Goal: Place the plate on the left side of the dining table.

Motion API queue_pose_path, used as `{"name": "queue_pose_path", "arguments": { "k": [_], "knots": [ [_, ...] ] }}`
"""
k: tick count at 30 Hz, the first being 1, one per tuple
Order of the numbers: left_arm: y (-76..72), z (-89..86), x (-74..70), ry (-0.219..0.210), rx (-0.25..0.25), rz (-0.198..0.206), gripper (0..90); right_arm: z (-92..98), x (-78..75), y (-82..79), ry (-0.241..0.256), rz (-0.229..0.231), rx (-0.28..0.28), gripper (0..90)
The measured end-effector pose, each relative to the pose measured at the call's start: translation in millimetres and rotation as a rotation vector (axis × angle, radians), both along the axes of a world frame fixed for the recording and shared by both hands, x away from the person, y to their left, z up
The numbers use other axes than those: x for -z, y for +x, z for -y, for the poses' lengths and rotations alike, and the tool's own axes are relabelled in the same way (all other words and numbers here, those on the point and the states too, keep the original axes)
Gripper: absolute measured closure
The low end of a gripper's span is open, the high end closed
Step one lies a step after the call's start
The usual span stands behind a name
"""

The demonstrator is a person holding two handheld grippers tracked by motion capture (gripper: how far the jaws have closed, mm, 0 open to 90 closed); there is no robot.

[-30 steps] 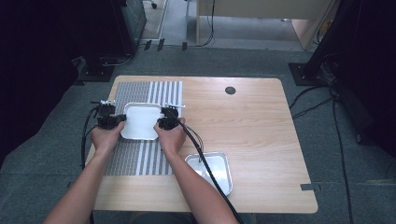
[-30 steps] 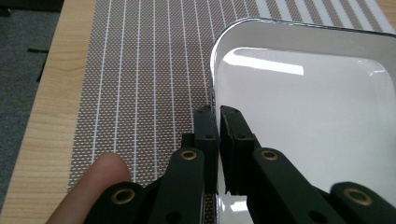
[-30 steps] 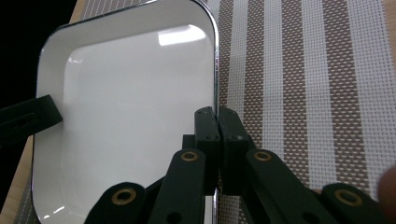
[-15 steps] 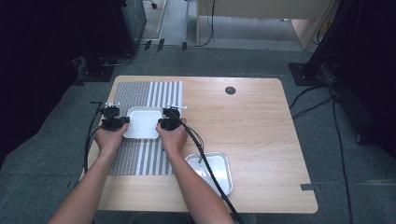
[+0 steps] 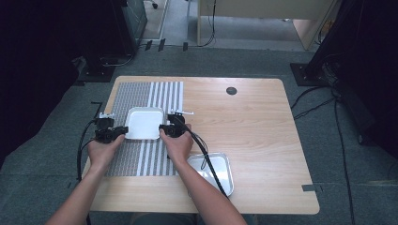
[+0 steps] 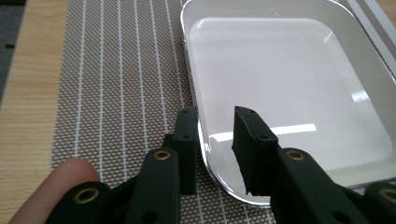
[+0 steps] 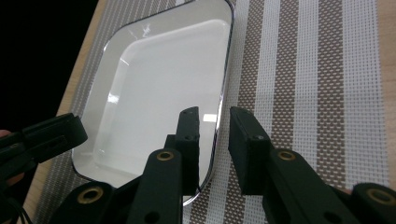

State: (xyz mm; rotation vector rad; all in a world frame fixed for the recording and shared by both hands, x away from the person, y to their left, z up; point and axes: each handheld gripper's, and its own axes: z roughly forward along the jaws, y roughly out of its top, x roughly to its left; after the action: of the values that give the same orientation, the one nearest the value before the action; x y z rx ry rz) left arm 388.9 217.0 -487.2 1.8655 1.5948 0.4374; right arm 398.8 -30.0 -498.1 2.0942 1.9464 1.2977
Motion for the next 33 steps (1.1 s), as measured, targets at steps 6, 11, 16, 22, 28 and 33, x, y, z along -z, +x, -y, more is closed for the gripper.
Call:
{"name": "queue_pose_path", "arguments": {
  "k": [6, 11, 16, 22, 28, 33],
  "knots": [
    [4.5, -0.6, 7.4, 0.007, -0.022, -0.024, 83.7, -7.3, 7.3, -0.5, -0.031, -0.047, -0.004, 86.0],
    [7.6, -0.2, 7.8, -0.005, -0.04, -0.023, 84.3, -8.4, 7.7, 1.8, -0.029, -0.048, 0.022, 86.9],
    [13.3, 0.4, 7.6, -0.013, -0.052, -0.026, 84.7, -9.6, 7.7, 7.0, -0.028, -0.046, 0.039, 87.4],
    [16.1, -1.0, 8.0, -0.03, -0.061, -0.019, 82.3, -8.7, 7.7, 12.2, -0.022, -0.039, 0.048, 86.6],
    [3.7, -3.3, -6.1, -0.078, -0.046, 0.063, 57.8, 4.7, -6.3, 8.8, -0.034, 0.076, 0.054, 67.1],
    [-6.1, -4.4, -14.8, -0.119, -0.029, 0.1, 42.4, 25.2, -19.5, 5.5, -0.035, 0.145, 0.066, 55.4]
  ]
}}
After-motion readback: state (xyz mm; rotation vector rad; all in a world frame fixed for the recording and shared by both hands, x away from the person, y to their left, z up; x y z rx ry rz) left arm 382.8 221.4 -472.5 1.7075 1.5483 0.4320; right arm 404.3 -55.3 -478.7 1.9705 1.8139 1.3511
